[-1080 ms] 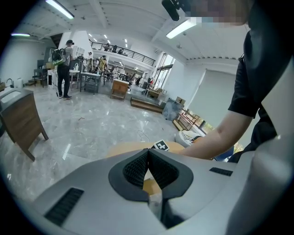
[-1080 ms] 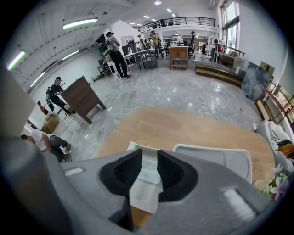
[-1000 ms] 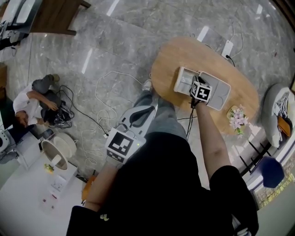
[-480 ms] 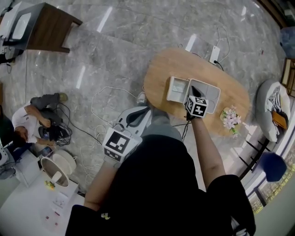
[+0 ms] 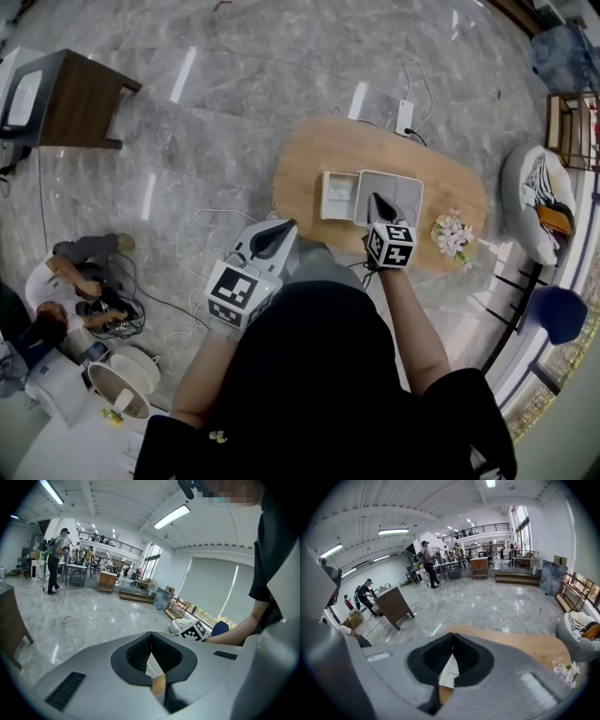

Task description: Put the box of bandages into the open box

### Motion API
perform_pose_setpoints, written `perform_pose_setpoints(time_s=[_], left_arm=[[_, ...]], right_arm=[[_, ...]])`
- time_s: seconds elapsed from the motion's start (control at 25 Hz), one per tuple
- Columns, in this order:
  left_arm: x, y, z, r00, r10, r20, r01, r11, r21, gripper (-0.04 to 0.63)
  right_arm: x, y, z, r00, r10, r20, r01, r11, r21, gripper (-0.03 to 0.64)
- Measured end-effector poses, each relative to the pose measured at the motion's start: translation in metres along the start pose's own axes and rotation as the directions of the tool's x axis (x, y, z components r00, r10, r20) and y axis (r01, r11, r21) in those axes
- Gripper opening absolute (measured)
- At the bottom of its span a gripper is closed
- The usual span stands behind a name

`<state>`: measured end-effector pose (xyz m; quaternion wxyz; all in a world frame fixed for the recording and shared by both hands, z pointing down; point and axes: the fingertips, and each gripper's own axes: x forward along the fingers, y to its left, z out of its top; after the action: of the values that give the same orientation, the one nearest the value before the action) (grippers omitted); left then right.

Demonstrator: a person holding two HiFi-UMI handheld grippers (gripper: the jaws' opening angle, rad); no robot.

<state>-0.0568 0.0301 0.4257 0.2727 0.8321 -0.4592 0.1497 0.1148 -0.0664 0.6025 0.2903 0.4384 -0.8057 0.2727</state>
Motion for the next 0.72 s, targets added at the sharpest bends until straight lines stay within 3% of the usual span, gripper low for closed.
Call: perform_pose_setpoints(time_s=[0.4,0.72], left_arm=[[0.015,-0.011,0.019,0.996,-0.087,0.025,0.085,0.995,0.049,0.011],[0.019,-0.021,0.049,0.986,-0.16,0.053,0.151,0.979,0.134,0.011]], right_arm=[[-0.084,0.02,0.052,0.988,0.016,0.155,-0.011,0.999,-0.036,-0.002],[-0.155,0.028,0.099,0.952,-0.002,0.307,0.021,0.998,-0.059,-0.002]])
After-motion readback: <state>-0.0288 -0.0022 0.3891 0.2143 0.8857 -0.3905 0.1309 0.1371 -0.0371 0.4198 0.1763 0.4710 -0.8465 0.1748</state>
